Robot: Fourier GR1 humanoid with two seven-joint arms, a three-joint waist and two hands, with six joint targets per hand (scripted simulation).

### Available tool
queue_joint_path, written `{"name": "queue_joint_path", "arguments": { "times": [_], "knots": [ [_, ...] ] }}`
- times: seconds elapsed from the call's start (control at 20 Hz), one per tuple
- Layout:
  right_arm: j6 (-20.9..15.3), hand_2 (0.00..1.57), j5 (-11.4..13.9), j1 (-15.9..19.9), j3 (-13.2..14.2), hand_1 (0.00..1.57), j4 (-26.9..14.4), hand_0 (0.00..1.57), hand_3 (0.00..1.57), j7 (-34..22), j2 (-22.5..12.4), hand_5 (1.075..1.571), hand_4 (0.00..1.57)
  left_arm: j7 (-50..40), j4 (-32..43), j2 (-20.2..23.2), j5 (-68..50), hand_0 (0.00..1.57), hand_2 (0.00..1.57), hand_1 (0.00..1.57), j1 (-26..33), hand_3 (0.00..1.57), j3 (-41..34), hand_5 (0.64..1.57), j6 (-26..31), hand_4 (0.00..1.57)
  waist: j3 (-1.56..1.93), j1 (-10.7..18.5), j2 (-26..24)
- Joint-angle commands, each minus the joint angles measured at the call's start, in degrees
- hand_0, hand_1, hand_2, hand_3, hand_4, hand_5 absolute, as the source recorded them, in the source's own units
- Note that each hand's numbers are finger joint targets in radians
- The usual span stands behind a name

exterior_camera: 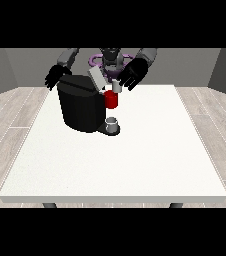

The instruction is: Insert the coffee pod into the coffee machine and close the lid

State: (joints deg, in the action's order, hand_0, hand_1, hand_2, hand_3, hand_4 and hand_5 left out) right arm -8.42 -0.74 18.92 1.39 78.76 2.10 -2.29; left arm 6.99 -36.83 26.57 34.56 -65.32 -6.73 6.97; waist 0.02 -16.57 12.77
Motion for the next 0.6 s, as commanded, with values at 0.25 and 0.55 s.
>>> {"name": "queue_joint_path", "arguments": {
  "times": [0.25, 0.55],
  "knots": [
    [-0.1, 0.0, 0.7, -1.6, -0.7, 0.0, 1.7, 0.0, 0.0, 2.4, 0.4, 1.571, 0.48, -0.1, 1.3, -0.9, 0.8, 1.3, 1.33, 1.3, -0.8, 1.23, -0.4, 1.571, -0.8, 0.5, -0.01, -1.9, 1.6],
    [-1.4, 0.0, -0.3, 2.0, 1.2, 0.0, -0.2, 0.0, 0.0, -0.2, 0.3, 1.571, 0.5, -1.3, 0.9, -2.2, 2.0, 1.25, 1.29, 1.25, -2.9, 1.21, 0.9, 1.571, 0.2, 0.51, -0.01, -0.4, 2.0]
  ]
}}
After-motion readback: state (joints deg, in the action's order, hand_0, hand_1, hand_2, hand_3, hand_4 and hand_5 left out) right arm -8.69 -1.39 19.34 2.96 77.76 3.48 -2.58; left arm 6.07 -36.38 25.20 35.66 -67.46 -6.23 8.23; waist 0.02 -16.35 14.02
